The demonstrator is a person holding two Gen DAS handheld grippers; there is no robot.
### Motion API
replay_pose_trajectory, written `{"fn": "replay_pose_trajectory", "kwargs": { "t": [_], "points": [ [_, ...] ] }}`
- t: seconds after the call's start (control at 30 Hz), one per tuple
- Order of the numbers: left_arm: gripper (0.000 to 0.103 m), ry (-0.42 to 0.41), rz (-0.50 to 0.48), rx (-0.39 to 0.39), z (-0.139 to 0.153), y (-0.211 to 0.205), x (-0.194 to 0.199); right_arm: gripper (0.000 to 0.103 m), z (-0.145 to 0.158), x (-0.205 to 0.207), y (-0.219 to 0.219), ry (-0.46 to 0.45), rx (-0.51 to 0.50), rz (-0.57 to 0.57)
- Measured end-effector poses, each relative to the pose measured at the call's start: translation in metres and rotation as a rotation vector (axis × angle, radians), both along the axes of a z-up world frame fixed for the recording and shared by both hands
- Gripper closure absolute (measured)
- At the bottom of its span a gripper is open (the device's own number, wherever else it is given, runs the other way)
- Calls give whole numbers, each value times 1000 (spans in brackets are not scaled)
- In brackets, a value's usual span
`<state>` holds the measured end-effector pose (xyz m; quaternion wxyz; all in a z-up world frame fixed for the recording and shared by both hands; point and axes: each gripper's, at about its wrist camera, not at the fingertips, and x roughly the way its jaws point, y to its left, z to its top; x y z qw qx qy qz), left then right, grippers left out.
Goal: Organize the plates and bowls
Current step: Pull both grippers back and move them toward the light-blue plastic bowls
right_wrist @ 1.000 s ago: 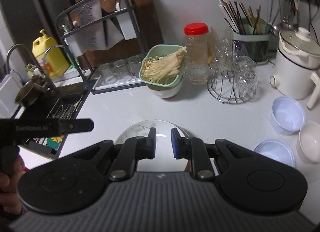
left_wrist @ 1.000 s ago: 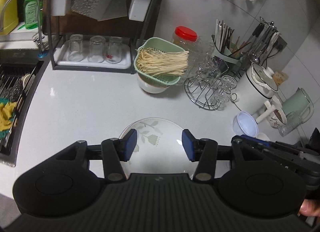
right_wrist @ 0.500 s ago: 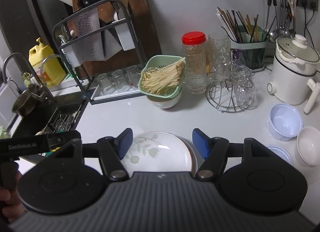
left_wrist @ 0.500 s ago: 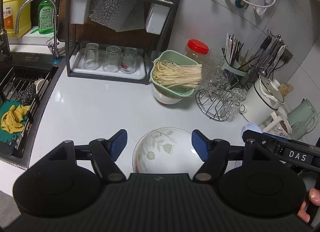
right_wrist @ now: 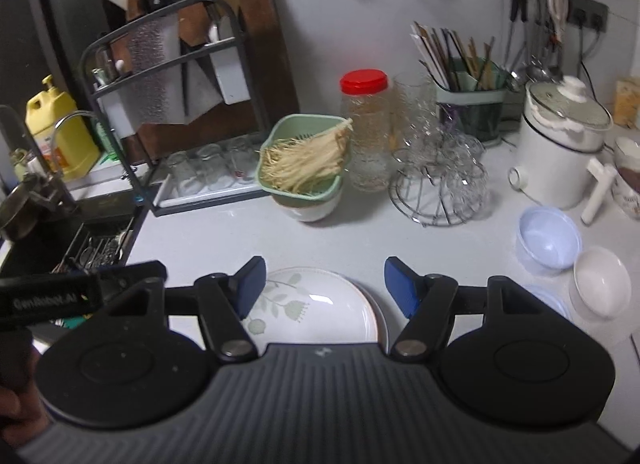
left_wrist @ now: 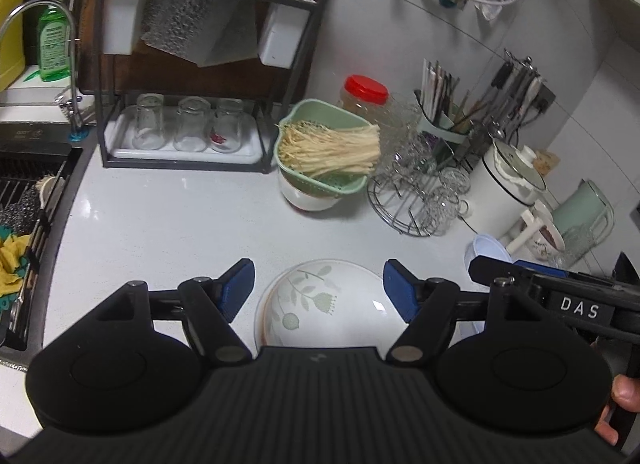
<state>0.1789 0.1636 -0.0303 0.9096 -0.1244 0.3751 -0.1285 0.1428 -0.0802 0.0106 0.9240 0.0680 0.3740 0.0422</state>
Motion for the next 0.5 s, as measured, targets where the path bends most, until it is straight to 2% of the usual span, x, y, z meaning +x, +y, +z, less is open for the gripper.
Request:
{"fn": "replay_pose_trajectory", "kwargs": {
  "t": [0.5],
  "points": [
    [28, 22, -209, -28, -21, -32, 7, 35, -13, -26, -23, 77, -22, -218]
  ]
}}
